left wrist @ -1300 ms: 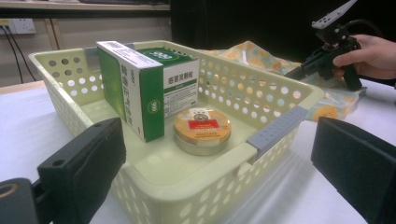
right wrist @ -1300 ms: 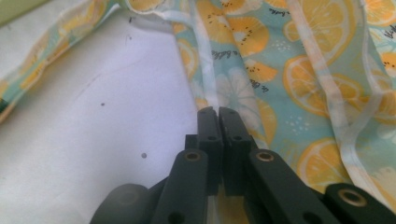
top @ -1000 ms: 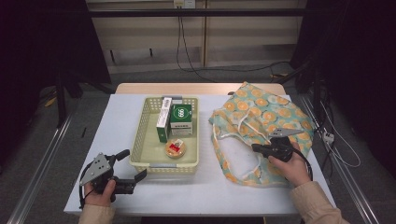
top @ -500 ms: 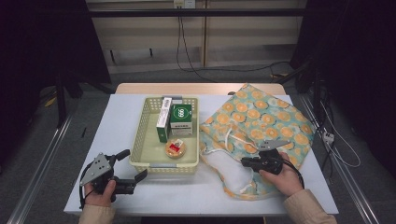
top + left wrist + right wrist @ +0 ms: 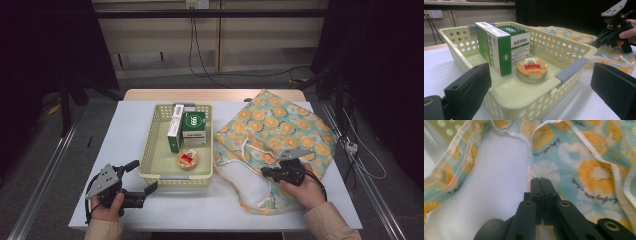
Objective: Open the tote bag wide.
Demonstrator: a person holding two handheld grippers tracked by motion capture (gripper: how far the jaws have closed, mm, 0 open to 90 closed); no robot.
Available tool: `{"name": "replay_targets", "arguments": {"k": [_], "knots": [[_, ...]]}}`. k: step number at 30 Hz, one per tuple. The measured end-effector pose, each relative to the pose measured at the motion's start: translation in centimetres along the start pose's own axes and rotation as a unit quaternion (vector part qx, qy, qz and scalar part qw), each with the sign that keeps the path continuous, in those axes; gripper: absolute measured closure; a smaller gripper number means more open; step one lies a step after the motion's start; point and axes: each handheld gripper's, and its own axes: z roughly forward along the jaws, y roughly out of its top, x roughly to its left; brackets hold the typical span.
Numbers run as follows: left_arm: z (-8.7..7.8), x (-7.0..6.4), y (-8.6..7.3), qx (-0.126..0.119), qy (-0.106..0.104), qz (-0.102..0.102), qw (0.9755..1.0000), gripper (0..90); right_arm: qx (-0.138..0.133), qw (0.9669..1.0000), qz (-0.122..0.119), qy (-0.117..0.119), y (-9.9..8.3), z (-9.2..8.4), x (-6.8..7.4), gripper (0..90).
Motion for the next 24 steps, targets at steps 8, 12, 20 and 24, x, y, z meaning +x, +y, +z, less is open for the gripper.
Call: {"name": "replay_targets", "arguments": {"k": [8, 12, 20, 24], "knots": [[0.0, 0.0, 0.0, 0.002, -0.001, 0.004, 1.0000, 2.8, -0.060, 0.9961, 0.057, -0.030, 1.8, -2.3, -3.5, 90.0], [0.0, 0.0, 0.0, 0.001, 0.000, 0.000, 1.0000, 2.8, -0.062, 0.9934, 0.078, -0.057, 1.6, -2.1, -5.0, 90.0], [-0.1, 0.1, 0.0, 0.001, 0.001, -0.001, 1.0000, 2.8, -0.036, 0.9923, 0.080, -0.087, 0.6, -0.7, -6.6, 90.0], [-0.1, 0.1, 0.0, 0.003, 0.001, 0.003, 1.0000, 2.8, -0.021, 0.9921, 0.074, -0.100, 0.3, -0.2, -6.6, 87.4]]}}
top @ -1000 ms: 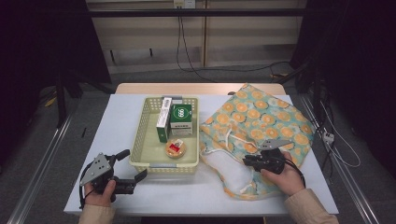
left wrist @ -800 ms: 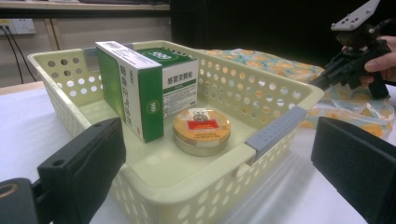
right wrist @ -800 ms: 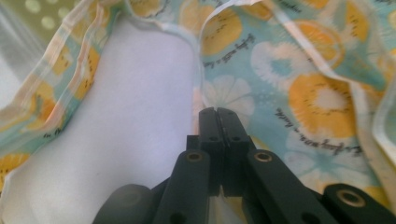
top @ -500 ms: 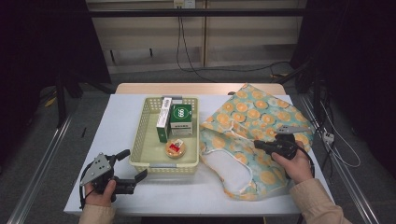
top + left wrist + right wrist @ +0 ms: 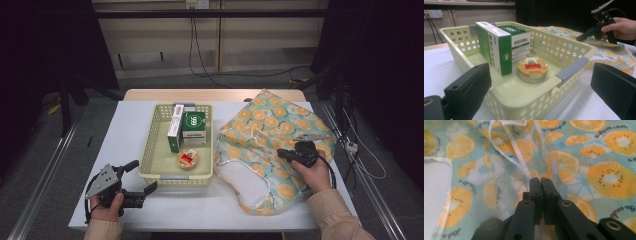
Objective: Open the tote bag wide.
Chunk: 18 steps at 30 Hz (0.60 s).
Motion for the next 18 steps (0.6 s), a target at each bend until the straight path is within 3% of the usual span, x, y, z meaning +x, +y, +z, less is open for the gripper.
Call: {"name": "replay_targets", "arguments": {"k": [7, 14, 18], "knots": [[0.0, -0.1, 0.0, -0.002, 0.000, -0.003, 1.0000, 2.8, -0.008, 0.9998, -0.019, 0.000, 0.3, -0.6, 0.9, 77.7], [0.1, -0.1, 0.0, -0.002, -0.001, -0.001, 1.0000, 2.8, -0.022, 0.9993, -0.029, 0.009, 0.9, -1.7, 2.3, 57.8], [0.1, -0.1, 0.0, 0.000, -0.001, 0.000, 1.0000, 2.8, -0.028, 0.9989, -0.033, 0.016, 1.3, -2.5, 2.9, 51.6]]}}
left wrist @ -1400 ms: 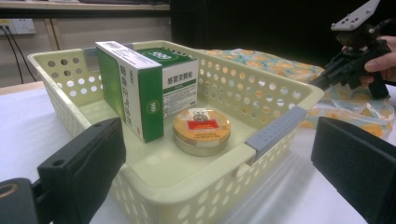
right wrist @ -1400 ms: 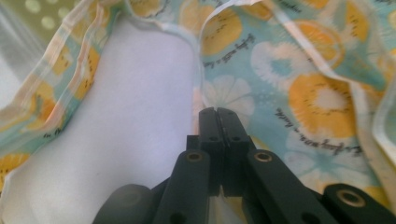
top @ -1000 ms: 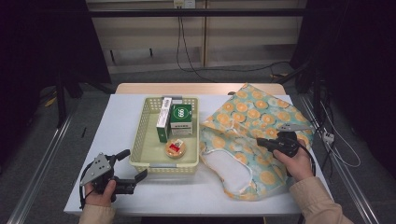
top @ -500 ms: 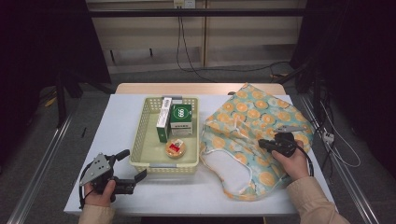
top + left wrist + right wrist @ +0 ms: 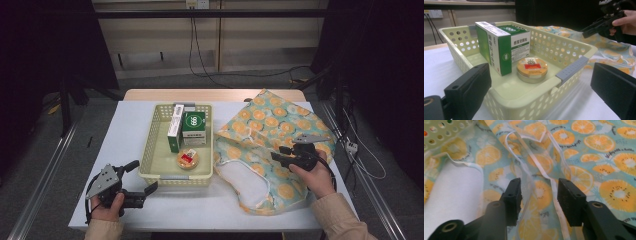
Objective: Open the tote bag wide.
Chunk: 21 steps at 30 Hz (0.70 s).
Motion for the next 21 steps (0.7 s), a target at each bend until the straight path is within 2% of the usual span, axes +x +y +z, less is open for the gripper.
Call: {"name": "replay_targets", "arguments": {"k": [5, 10, 13, 18, 21], "knots": [[0.0, 0.0, 0.0, 0.000, 0.001, 0.001, 1.0000, 2.8, -0.013, 0.9999, -0.004, 0.011, 0.9, -0.8, 0.9, 49.9], [0.0, 0.0, 0.0, -0.002, 0.000, 0.001, 1.0000, 2.8, -0.015, 0.9992, -0.024, 0.027, 1.6, -0.8, 2.4, 53.9], [-0.1, 0.0, 0.0, -0.002, 0.000, 0.001, 1.0000, 2.8, -0.016, 0.9986, -0.032, 0.039, 1.8, -0.5, 3.2, 61.1], [-0.1, 0.1, 0.0, -0.002, 0.000, 0.001, 1.0000, 2.8, -0.012, 0.9971, -0.040, 0.064, 1.8, 0.0, 4.2, 85.4], [-0.1, 0.0, 0.0, -0.002, 0.001, 0.000, 1.0000, 2.8, -0.014, 0.9960, -0.042, 0.077, 1.9, 0.0, 4.7, 90.0]]}}
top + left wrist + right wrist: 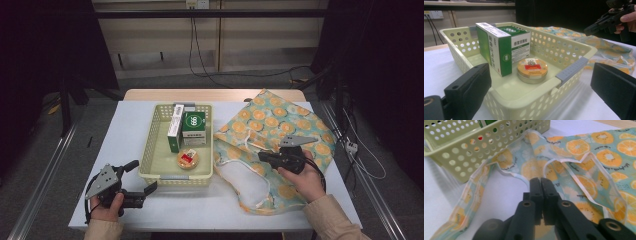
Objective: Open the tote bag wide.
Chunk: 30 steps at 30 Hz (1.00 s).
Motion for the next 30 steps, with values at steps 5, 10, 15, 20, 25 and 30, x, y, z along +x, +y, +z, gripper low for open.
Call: {"name": "replay_targets", "arguments": {"k": [5, 10, 15, 20, 25, 30], "knots": [[0.1, 0.0, 0.0, 0.000, -0.001, 0.000, 1.0000, 2.8, 0.000, 0.9998, -0.009, 0.017, 0.3, 0.3, 0.9, 90.0], [0.1, -0.1, 0.0, 0.002, -0.001, 0.002, 1.0000, 2.8, 0.014, 0.9995, -0.010, 0.026, -0.2, 1.7, 1.4, 90.0], [0.0, 0.0, 0.0, 0.002, 0.000, 0.000, 1.0000, 2.8, 0.049, 0.9986, -0.018, 0.011, -1.1, 3.5, 1.2, 90.0], [-0.1, 0.1, 0.0, -0.001, 0.000, 0.000, 1.0000, 2.8, 0.054, 0.9984, -0.002, -0.017, -1.5, 4.0, -0.5, 88.0], [-0.1, 0.1, 0.0, 0.001, 0.000, 0.000, 1.0000, 2.8, 0.049, 0.9976, 0.004, -0.048, -1.7, 3.8, -2.1, 83.1], [0.0, 0.0, 0.0, 0.000, -0.001, -0.002, 1.0000, 2.8, 0.036, 0.9973, 0.018, -0.061, -1.8, 3.5, -3.5, 78.3]]}}
